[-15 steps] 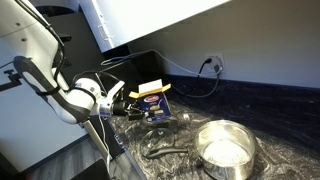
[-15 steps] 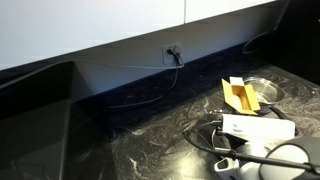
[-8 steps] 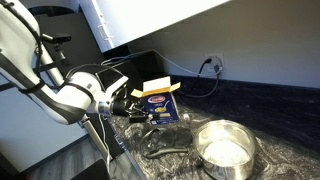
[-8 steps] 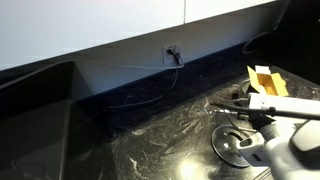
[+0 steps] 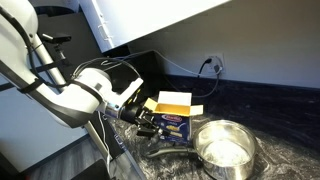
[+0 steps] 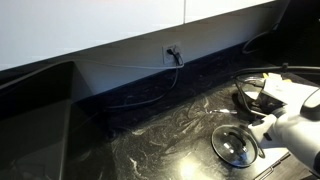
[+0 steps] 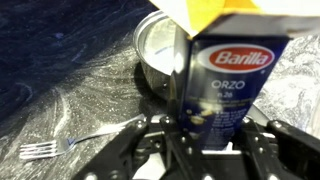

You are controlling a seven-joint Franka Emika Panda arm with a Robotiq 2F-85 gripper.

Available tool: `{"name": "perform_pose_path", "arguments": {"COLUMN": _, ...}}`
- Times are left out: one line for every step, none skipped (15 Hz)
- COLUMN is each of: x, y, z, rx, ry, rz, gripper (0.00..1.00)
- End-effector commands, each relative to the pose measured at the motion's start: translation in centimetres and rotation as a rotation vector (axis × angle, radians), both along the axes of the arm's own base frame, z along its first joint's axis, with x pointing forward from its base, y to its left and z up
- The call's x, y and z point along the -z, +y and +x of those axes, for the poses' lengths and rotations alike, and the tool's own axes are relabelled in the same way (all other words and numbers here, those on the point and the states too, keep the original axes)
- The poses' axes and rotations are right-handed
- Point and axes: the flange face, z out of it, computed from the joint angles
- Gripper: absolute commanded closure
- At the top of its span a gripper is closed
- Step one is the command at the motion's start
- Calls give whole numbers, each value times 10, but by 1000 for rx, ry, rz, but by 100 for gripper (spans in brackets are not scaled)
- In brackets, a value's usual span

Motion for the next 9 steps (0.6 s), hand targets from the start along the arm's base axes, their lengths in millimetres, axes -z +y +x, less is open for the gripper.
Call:
{"name": "perform_pose_path", "arguments": {"x": 1, "y": -3, "z": 1, "rx": 10, "ry": 7, "rz": 26, "gripper": 57}}
{"name": "perform_pose_path", "arguments": {"x": 1, "y": -5, "z": 2, "rx": 15, "ry": 12, "rz": 45, "gripper": 57}}
{"name": "perform_pose_path", "arguments": {"x": 1, "y": -6, "z": 2, "rx": 18, "ry": 14, "rz": 52, "gripper": 57}}
{"name": "perform_pose_path", "arguments": {"x": 1, "y": -6, "z": 2, "rx": 18, "ry": 14, "rz": 54, "gripper": 57}}
{"name": "perform_pose_path", "arguments": {"x": 1, "y": -6, "z": 2, "rx": 18, "ry": 14, "rz": 55, "gripper": 57}}
{"name": "perform_pose_path", "arguments": {"x": 1, "y": -5, "z": 2, "rx": 18, "ry": 15, "rz": 56, "gripper": 82}}
{"name": "perform_pose_path", "arguments": {"x": 2, "y": -5, "z": 4, "rx": 23, "ry": 23, "rz": 74, "gripper": 82}}
{"name": "perform_pose_path", "arguments": {"x": 1, "y": -6, "z": 6, "rx": 29, "ry": 39, "rz": 102, "gripper": 82}}
{"name": "perform_pose_path", "arguments": {"x": 2, "y": -6, "z": 7, "rx": 36, "ry": 54, "rz": 122, "gripper": 82}}
